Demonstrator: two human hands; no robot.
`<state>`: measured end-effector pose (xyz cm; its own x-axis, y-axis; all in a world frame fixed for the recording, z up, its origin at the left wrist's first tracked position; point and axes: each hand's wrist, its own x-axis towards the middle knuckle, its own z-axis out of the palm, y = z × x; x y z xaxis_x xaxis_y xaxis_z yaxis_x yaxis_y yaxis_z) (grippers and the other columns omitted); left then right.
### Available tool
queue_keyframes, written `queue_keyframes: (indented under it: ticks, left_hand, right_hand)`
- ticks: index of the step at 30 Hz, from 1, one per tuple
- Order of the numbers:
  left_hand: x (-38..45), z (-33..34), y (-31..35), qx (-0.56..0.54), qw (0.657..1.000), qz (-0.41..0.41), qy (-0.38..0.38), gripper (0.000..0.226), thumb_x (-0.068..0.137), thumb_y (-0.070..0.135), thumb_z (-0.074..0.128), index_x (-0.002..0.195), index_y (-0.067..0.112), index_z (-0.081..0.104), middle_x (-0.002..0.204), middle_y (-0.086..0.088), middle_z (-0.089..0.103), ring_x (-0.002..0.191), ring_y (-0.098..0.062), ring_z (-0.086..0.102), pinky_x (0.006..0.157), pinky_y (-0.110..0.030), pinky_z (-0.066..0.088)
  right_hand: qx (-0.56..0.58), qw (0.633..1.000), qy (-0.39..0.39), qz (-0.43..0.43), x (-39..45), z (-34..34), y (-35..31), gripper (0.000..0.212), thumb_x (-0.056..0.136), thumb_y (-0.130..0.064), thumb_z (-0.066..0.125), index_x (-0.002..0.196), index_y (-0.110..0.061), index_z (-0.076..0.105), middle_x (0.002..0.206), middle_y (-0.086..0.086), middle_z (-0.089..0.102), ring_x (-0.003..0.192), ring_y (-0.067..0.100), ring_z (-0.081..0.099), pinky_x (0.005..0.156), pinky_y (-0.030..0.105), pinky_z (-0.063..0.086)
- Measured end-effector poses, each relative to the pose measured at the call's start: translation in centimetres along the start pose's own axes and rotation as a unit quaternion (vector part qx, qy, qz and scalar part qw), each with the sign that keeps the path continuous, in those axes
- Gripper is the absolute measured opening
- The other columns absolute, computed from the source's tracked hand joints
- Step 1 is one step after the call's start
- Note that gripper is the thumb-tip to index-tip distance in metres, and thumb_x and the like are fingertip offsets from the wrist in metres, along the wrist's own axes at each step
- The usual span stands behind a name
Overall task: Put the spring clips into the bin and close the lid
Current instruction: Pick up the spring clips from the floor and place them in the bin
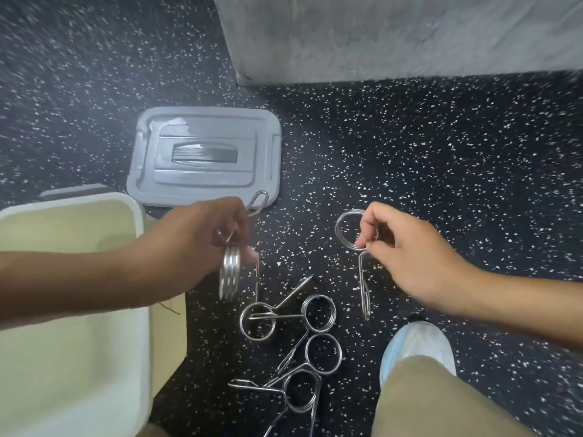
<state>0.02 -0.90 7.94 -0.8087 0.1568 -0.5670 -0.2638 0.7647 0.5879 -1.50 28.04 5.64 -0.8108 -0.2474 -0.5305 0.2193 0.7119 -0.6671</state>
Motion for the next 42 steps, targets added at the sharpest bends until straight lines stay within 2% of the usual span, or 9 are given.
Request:
queue_keyframes:
  ticks: [5, 8, 13, 16, 19, 22, 28, 33, 42]
  left_hand:
    - [-3.5, -2.9, -0.6, -0.158, 0.986, 0.004, -0.051, 0.018, 0.069, 0.037, 0.081, 0.078, 0.026, 0.072, 0.078, -0.007, 0.072, 0.060, -0.018, 0.065, 0.064, -0.047, 0.053]
    - [-5.8, -3.9, -1.1, -0.202, 0.978, 0.001, -0.053, 0.027, 0.066, 0.043, 0.086, 0.080, 0.023, 0.075, 0.076, -0.009, 0.074, 0.058, -0.019, 0.065, 0.066, -0.035, 0.051]
    - [-9.6, -4.4, -2.6, -0.219, 0.973, -0.043, -0.058, 0.040, 0.058, 0.060, 0.085, 0.088, 0.034, 0.077, 0.070, -0.012, 0.077, 0.062, -0.024, 0.065, 0.083, -0.057, 0.054]
    - [-11.1, -4.4, -3.2, -0.238, 0.969, -0.033, -0.050, 0.054, 0.049, 0.077, 0.078, 0.087, 0.039, 0.079, 0.077, -0.006, 0.079, 0.067, -0.023, 0.071, 0.077, -0.038, 0.060]
    - [-12.8, -4.7, -4.3, -0.326, 0.940, -0.083, -0.056, 0.019, 0.074, 0.034, 0.083, 0.082, 0.018, 0.080, 0.079, -0.015, 0.078, 0.070, -0.022, 0.072, 0.075, -0.027, 0.054]
    - [-15.2, -5.4, -6.4, -0.283, 0.956, -0.059, -0.045, 0.027, 0.088, 0.019, 0.052, 0.096, 0.024, 0.077, 0.087, -0.013, 0.080, 0.085, -0.023, 0.075, 0.087, -0.041, 0.053]
    - [-17.3, -3.9, -9.0, -0.302, 0.948, -0.067, 0.074, 0.039, 0.073, 0.054, 0.073, 0.078, 0.016, 0.063, 0.091, -0.014, 0.076, 0.078, -0.035, 0.071, 0.078, -0.060, 0.053]
    - [-16.5, -2.5, -11.7, -0.299, 0.943, -0.110, 0.098, 0.034, 0.065, 0.035, 0.082, 0.073, 0.019, 0.052, 0.070, -0.009, 0.068, 0.066, -0.030, 0.063, 0.078, -0.061, 0.055]
    - [-14.5, -2.5, -16.4, -0.023, 0.993, -0.081, 0.083, 0.013, 0.104, 0.019, 0.042, 0.109, 0.031, 0.038, 0.070, -0.002, 0.054, 0.057, -0.016, 0.050, 0.059, -0.031, 0.047]
  right_hand:
    - [0.010, 1.000, -0.005, -0.004, -0.1, 0.1, -0.9, 0.027, 0.094, 0.002, 0.051, 0.085, -0.022, 0.058, 0.059, -0.017, 0.062, 0.037, 0.006, 0.034, 0.036, 0.016, 0.028]
    - [0.013, 1.000, -0.013, -0.011, -0.1, 0.9, -1.7, 0.027, 0.094, 0.000, 0.053, 0.085, -0.024, 0.058, 0.053, -0.004, 0.059, 0.035, 0.008, 0.031, 0.036, 0.020, 0.027]
    - [0.000, 0.999, -0.042, -0.035, 0.2, 2.2, -3.1, 0.027, 0.096, -0.005, 0.056, 0.087, -0.031, 0.059, 0.077, -0.004, 0.073, 0.050, 0.027, 0.054, 0.052, 0.041, 0.047]
    - [0.004, 0.997, -0.058, -0.041, 0.0, 3.0, -4.3, 0.027, 0.095, -0.008, 0.056, 0.087, -0.033, 0.060, 0.087, -0.007, 0.075, 0.080, 0.045, 0.066, 0.075, 0.057, 0.053]
    - [0.023, 0.996, -0.067, -0.050, -0.2, 3.9, -6.0, 0.028, 0.094, -0.009, 0.056, 0.086, -0.035, 0.060, 0.089, 0.000, 0.076, 0.086, 0.052, 0.064, 0.080, 0.064, 0.051]
    - [0.025, 0.993, -0.091, -0.069, -0.3, 4.9, -7.9, 0.028, 0.095, -0.009, 0.056, 0.085, -0.035, 0.057, 0.094, -0.002, 0.077, 0.092, 0.055, 0.062, 0.081, 0.067, 0.049]
    - [0.035, 0.989, -0.120, -0.082, -0.4, 6.6, -10.3, 0.024, 0.096, -0.003, 0.055, 0.082, -0.023, 0.052, 0.101, -0.014, 0.076, 0.099, 0.011, 0.068, 0.093, 0.047, 0.050]
    - [0.030, 0.988, -0.135, -0.070, -0.4, 7.4, -11.1, 0.026, 0.096, -0.001, 0.054, 0.081, -0.022, 0.054, 0.103, -0.011, 0.076, 0.100, 0.007, 0.067, 0.093, 0.042, 0.050]
    - [-0.001, 0.986, -0.148, -0.071, 0.6, 9.3, -11.8, 0.020, 0.095, -0.001, 0.054, 0.084, -0.019, 0.054, 0.102, -0.009, 0.077, 0.097, 0.009, 0.067, 0.094, 0.046, 0.049]
